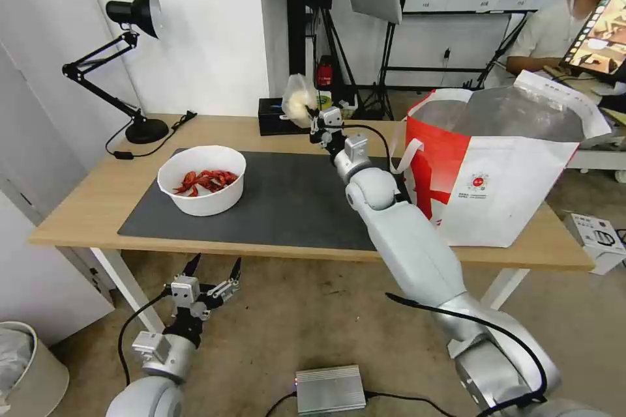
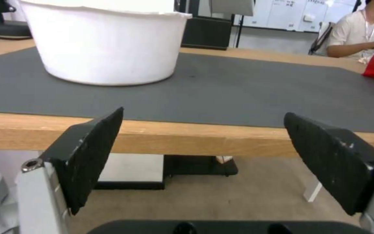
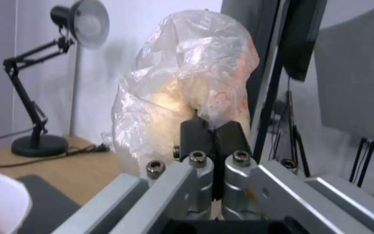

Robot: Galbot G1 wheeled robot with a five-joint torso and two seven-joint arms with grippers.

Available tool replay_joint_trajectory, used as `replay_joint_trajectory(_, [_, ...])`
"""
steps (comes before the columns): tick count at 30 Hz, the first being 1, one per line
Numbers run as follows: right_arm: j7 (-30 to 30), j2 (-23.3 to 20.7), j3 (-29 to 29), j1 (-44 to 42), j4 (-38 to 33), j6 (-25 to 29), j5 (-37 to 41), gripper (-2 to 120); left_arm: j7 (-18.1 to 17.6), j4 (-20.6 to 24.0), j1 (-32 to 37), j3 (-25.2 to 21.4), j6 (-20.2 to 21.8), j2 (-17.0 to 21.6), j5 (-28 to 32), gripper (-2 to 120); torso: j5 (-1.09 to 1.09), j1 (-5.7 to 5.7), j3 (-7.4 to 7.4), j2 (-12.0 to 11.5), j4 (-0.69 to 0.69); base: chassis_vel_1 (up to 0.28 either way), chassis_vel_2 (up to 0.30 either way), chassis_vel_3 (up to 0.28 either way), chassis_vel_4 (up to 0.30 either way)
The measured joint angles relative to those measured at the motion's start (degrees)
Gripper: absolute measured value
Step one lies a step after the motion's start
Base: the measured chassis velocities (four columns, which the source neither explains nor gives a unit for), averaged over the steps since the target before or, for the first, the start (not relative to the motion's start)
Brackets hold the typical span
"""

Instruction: Pick up the trash from the table and place it into the takeout bag.

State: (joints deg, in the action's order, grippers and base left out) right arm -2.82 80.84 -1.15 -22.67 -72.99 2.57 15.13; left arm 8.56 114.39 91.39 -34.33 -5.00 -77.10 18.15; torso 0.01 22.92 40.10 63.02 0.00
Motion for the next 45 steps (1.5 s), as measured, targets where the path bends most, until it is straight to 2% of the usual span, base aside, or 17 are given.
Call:
replay_joint_trajectory(16, [-0.2, -6.2, -3.4, -0.3, -12.3, -0.9, 3.5, 0, 0.1, 0.7, 0.0, -1.1, 0.2, 1.3, 0.7, 100, 0.00, 0.00, 0.00, 0.0, 0.01, 0.000, 0.000, 0.000, 0.000])
replay_joint_trajectory(27, [0.0, -12.7, -11.9, -3.9, -19.6, -2.7, 6.8, 0, 0.1, 1.0, 0.1, -1.9, 0.4, 1.7, 0.9, 100, 0.01, 0.00, 0.00, 0.0, -0.01, 0.000, 0.000, 0.000, 0.000])
replay_joint_trajectory(36, [0.3, -14.9, -15.7, -6.2, -24.5, -3.9, 11.2, 0, 0.2, 0.6, 0.0, -1.5, 0.4, 1.6, 0.7, 100, 0.00, 0.00, 0.00, 0.0, 0.00, 0.000, 0.000, 0.000, 0.000])
replay_joint_trajectory(45, [2.0, -20.1, -20.4, -7.7, -30.0, -5.4, 15.7, 0, 0.2, 0.7, 0.3, -1.7, 0.4, 1.6, 0.6, 100, 0.00, 0.00, 0.00, 0.0, 0.01, 0.000, 0.000, 0.000, 0.000])
